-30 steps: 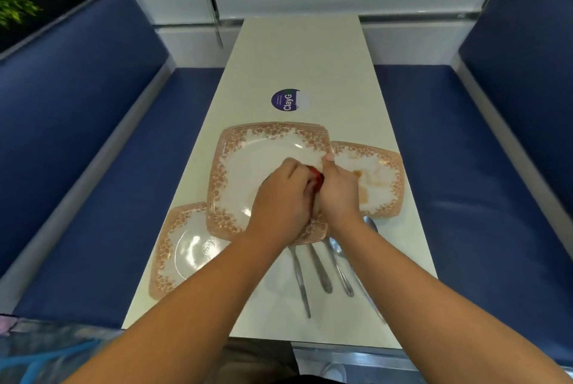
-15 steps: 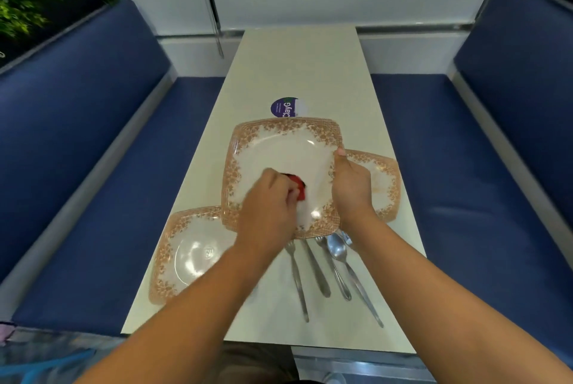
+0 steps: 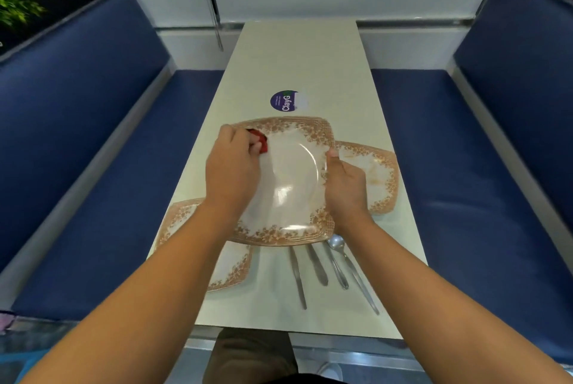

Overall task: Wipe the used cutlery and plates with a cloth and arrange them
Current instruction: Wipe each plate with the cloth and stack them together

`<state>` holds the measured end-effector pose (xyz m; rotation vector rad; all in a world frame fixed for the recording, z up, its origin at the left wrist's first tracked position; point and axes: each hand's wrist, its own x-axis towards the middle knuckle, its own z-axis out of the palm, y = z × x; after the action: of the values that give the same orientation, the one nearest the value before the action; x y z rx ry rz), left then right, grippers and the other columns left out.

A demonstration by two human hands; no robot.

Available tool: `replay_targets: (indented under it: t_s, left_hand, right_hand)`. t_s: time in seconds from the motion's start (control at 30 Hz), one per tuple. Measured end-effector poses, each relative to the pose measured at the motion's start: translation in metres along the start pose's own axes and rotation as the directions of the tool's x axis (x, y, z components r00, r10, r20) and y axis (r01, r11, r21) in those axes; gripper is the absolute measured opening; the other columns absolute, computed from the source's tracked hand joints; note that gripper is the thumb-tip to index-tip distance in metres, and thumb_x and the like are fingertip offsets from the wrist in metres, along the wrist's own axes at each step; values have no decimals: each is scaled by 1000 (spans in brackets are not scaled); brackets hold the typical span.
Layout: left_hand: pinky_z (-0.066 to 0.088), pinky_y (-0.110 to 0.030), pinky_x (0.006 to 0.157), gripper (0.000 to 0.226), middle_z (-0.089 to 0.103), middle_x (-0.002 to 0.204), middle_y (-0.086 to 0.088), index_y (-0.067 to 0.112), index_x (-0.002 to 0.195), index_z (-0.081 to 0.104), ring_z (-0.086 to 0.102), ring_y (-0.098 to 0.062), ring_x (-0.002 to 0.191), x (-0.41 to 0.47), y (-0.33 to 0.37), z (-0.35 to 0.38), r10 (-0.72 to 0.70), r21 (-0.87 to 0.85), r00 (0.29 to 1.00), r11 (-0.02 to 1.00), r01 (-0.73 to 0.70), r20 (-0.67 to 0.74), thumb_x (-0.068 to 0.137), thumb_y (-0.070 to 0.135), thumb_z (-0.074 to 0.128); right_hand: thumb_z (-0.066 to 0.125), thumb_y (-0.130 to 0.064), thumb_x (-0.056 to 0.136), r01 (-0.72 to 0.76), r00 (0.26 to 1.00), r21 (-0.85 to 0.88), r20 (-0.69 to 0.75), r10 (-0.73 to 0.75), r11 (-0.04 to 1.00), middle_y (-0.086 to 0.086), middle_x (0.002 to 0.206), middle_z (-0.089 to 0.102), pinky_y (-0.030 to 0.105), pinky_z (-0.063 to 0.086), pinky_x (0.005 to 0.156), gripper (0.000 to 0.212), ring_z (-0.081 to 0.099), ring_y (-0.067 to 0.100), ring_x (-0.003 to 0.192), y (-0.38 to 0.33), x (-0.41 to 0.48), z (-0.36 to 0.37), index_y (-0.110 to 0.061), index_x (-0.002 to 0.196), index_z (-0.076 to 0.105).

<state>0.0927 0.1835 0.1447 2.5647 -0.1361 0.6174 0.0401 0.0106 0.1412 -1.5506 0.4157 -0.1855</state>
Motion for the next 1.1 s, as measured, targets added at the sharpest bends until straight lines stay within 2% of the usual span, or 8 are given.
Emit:
replay_targets:
  t_s: [0.07,0.17,0.37,0.5,0.63,0.73,0.93,1.1]
  left_hand:
    - [39,-24,71,12,52,124,-2,16,101,65,59,-17,83,-19,-10,0,14,41,997,999,-17,77,99,24,56]
    - [38,-27,68,10,48,105,3,17,98,64,56,-18,83,-57,-2,2,62,-13,980,998,-61,189,97,26,59]
    - [40,-22,64,10,50,94,5,16,100,69,49,-10,77,-84,27,10,218,-184,958,966,-184,188,92,14,64]
    - [45,-30,66,11,53,98,-1,14,101,69,54,-17,82,-58,27,14,156,-141,980,980,-139,124,95,18,61]
    - [45,-31,69,13,54,104,-2,11,101,67,56,-19,83,-26,5,10,32,-70,997,997,-27,73,98,20,59]
    - [45,-30,75,15,56,107,-2,12,104,68,52,-17,86,-22,-20,-3,-10,40,999,999,8,37,99,21,57]
    - [40,-26,69,12,51,105,5,18,102,68,56,-17,85,-68,-46,-10,-23,83,976,997,5,217,99,23,57]
    - [44,-26,69,8,50,96,7,20,100,69,55,-12,82,-113,-9,-2,95,-131,946,990,-56,310,93,20,64]
  right_hand:
    - [46,-46,102,-44,999,21,-10,44,999,-3,56,31,29,27,59,52,31,15,55,0,4,-4,-20,59,32]
    - [46,-47,102,-95,995,51,-23,96,994,-4,54,32,29,29,58,53,32,15,53,2,9,-3,-20,58,32]
    - [44,-39,105,-86,996,31,28,85,996,-5,55,40,21,37,50,46,39,7,46,12,-6,19,-16,64,43]
    - [44,-36,105,-85,993,6,78,84,996,-1,58,51,29,40,59,48,47,12,56,14,-12,29,-13,65,56]
    - [47,-40,103,-104,988,-33,112,107,994,-1,54,35,31,28,59,45,34,15,53,24,-17,30,-15,66,46]
    - [48,-43,102,-137,984,4,115,135,991,12,72,53,33,40,65,42,51,20,66,21,-14,26,-12,75,58]
    - [46,-36,104,-142,987,32,74,140,989,5,80,64,27,45,62,37,60,18,70,19,-6,21,-19,74,59]
    - [46,-43,102,-201,975,-7,93,201,980,11,75,59,31,44,65,56,57,21,69,33,-1,38,10,93,61]
